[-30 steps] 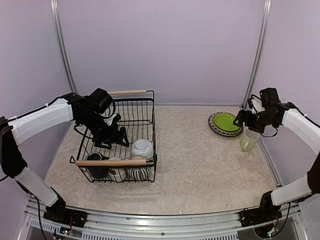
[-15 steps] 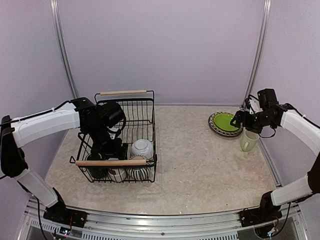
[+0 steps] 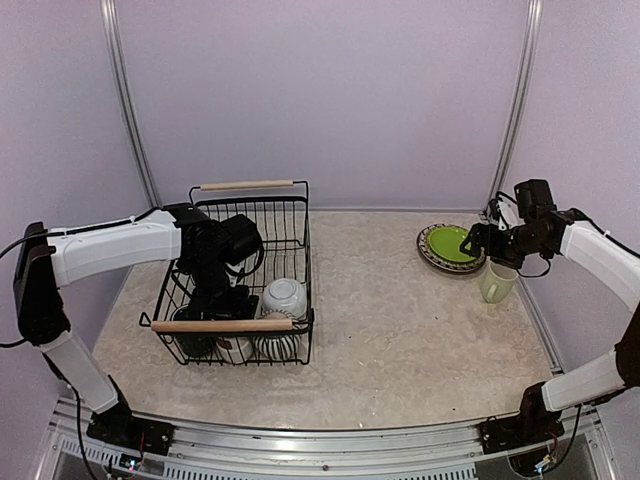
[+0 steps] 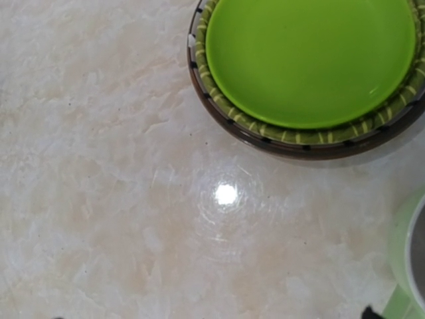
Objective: Unload the mixed dishes from the dish rack
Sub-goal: Grab the cup from the dish rack.
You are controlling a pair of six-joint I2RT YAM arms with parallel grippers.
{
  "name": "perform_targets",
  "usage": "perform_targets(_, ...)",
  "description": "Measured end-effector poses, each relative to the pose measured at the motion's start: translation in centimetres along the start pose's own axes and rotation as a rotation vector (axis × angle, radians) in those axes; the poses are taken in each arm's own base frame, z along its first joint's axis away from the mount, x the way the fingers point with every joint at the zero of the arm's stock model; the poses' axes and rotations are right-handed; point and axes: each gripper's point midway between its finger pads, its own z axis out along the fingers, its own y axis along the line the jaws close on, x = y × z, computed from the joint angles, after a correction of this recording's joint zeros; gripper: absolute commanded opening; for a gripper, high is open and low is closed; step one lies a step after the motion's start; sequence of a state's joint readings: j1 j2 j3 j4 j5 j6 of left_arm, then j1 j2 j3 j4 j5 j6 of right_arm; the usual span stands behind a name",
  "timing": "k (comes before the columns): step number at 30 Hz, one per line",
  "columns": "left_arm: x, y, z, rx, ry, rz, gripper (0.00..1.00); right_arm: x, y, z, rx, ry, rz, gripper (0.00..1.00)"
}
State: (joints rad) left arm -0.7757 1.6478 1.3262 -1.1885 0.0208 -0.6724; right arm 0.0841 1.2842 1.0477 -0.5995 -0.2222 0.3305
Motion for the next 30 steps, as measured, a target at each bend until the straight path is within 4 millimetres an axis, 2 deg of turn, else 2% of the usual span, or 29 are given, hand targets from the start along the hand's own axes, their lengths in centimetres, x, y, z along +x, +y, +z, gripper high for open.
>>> perform_targets(6, -0.1, 0.2, 1.0, -0.015, 0.008, -0.003, 0.81, 0.1, 0.3, 0.0, -0.005, 0.003, -0.002, 0.93)
perform_targets(12, -0.7, 0.4, 1.8, -0.029, 0.005, -0.012, 0.66, 0.2, 0.6, 0.1, -0.011, 0.007, -0.007, 0.94)
perform_targets(16, -0.8, 0.4, 1.9, -0.032, -0.001, -0.013, 0.57, 0.3, 0.7, 0.1, -0.011, 0.007, -0.007, 0.94)
perform_targets(26, -1.0, 0.7, 1.7, -0.039, -0.011, -0.018, 0.28, 0.3, 0.9, 0.1, -0.014, 0.009, -0.01, 0.94)
perform_targets(30, -1.2, 0.9, 1.3, -0.041, -0.024, -0.022, 0.21, 0.4, 1.0, 0.2, -0.015, 0.009, -0.01, 0.94)
